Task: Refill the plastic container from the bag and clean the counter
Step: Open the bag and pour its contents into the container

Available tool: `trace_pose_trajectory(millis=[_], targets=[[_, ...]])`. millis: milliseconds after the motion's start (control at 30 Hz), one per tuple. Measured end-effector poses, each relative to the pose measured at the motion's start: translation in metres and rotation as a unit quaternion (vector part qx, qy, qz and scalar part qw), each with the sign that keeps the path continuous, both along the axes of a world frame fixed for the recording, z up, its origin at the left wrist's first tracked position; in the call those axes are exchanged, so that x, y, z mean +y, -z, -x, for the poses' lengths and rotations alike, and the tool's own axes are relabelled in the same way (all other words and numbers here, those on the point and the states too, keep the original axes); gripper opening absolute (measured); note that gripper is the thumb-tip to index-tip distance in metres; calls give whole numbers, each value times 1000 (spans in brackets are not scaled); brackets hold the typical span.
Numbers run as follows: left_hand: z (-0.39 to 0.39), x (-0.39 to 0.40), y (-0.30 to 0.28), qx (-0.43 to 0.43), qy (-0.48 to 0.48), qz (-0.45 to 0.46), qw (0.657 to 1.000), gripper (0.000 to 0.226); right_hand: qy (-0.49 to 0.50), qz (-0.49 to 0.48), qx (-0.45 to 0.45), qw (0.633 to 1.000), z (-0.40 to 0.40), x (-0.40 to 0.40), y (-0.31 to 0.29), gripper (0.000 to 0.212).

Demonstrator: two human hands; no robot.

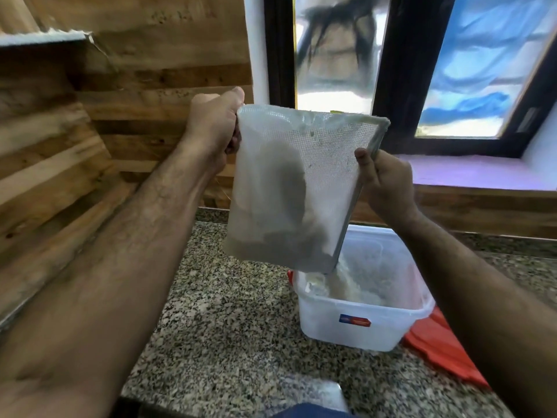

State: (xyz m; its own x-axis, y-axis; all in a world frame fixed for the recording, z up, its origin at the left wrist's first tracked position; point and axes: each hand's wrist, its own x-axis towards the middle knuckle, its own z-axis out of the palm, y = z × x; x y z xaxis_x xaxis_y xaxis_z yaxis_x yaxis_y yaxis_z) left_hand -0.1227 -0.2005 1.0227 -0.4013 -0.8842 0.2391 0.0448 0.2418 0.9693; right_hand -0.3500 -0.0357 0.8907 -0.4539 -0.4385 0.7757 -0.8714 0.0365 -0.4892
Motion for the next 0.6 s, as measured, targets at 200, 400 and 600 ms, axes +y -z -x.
trace_pose_trajectory(millis=[200, 400, 600], targets=[[16, 16, 0, -46, -3, 54, 997, 44, -1, -4, -38, 999, 12, 15, 20, 75], [30, 24, 2, -87, -4, 90, 992, 36, 6, -24, -90, 996, 13, 31, 32, 75], [54, 34, 1, -101, 1, 108, 989, 37, 123, 23, -167, 978, 18, 55, 17, 74]])
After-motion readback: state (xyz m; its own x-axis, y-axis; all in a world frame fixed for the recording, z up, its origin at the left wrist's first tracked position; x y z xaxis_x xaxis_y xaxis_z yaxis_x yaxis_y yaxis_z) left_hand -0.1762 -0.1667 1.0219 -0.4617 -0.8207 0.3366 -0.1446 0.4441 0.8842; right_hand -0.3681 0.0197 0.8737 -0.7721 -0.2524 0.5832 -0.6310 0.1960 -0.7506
